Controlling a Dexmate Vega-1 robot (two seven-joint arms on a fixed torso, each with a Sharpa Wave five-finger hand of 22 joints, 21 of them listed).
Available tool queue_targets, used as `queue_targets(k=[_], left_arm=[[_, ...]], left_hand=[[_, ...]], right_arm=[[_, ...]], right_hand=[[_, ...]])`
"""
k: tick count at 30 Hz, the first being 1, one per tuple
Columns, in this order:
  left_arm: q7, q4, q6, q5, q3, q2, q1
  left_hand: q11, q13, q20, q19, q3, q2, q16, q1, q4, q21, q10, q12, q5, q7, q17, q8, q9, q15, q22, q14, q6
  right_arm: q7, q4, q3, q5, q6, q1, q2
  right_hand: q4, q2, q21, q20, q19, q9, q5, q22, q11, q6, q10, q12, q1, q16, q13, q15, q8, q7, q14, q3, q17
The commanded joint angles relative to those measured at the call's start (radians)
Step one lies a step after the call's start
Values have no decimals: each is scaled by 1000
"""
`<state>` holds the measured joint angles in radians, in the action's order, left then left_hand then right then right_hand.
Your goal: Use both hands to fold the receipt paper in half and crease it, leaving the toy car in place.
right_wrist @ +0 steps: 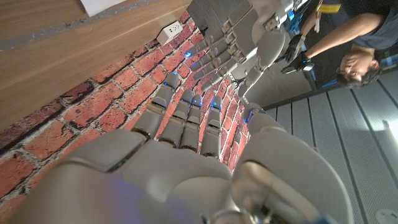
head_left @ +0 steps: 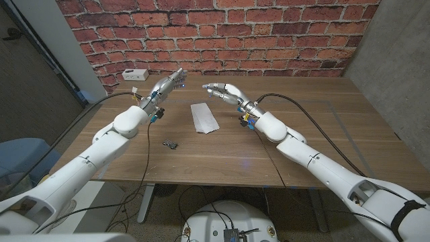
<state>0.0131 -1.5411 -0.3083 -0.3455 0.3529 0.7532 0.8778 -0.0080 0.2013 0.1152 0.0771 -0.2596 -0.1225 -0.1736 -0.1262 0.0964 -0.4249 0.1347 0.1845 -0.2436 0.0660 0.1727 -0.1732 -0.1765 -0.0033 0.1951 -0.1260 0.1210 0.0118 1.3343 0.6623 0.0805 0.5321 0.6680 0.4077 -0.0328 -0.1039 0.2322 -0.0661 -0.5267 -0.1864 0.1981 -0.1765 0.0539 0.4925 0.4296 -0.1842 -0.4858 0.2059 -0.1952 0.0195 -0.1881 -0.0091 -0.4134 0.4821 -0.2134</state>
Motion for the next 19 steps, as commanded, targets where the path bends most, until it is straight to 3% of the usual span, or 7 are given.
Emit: queue_targets(k=[1,6,8,9,12,15,19], left_arm=[[-36,76,-122,-93,-37,-29,50],[-63,115,-177,-127,-44,-52,59],[-68,128,-192,-140,-47,-61,65],[-71,132,-194,-149,-48,-63,69],[-45,130,-184,-152,-53,-72,86],[-4,127,-144,-166,-58,-88,96],[-13,174,-151,-204,-59,-123,84]], left_hand=[[-7,-7,-28,-6,-44,-66,0,-23,16,7,-18,3,-5,-22,2,-4,0,-7,2,28,-14],[-40,-13,-58,-5,-98,-87,-3,-41,32,10,-18,7,-9,-35,-1,-5,2,-24,1,36,-25],[-33,-15,-59,-6,-126,-90,-5,-54,34,11,-15,9,-8,-40,-2,-6,3,-24,1,34,-26],[-41,-17,-67,-3,-165,-89,-6,-75,30,11,-8,12,-2,-34,-4,-9,4,-31,0,32,-18],[-41,-19,-70,-3,-202,-88,-6,-97,22,13,-5,13,1,-37,-5,-11,4,-34,-1,29,-10],[-38,-19,-64,-5,-228,-80,-5,-109,20,14,-11,10,9,-39,-5,-6,4,-33,0,29,-20],[-23,-19,-53,-10,-240,-69,-2,-106,28,16,-24,6,23,-52,-3,3,4,-19,1,40,-49]], right_arm=[[102,-132,-87,292,-27,-36,-56],[96,-196,-131,366,-42,-51,-79],[86,-221,-147,384,-39,-56,-87],[78,-233,-152,387,-39,-60,-91],[55,-266,-165,392,-39,-70,-99],[46,-279,-173,404,-24,-65,-111],[104,-290,-180,450,34,-50,-136]], right_hand=[[-4,18,-3,1,-3,-3,-1,-2,16,-13,-5,-1,8,-2,-3,-17,8,12,9,-7,0],[2,29,-7,-4,-3,-3,-1,-1,23,-14,-7,-4,32,-2,-3,-28,4,23,11,-20,0],[4,32,-8,-5,-2,-3,-1,0,28,-13,-3,-6,38,-1,-3,-33,3,24,11,-24,0],[6,33,-9,-6,-2,-3,-1,0,29,-9,-1,-7,43,-1,-3,-34,1,29,10,-26,0],[8,34,-11,-5,2,-3,0,0,30,-7,2,-9,49,0,-3,-39,-1,30,9,-29,0],[8,31,-13,-1,3,-3,1,0,32,-5,4,-10,50,0,-3,-40,-2,34,9,-28,1],[-4,23,-15,5,5,-3,5,-1,32,-7,3,-10,36,-2,-3,-40,-2,34,9,-18,5]])
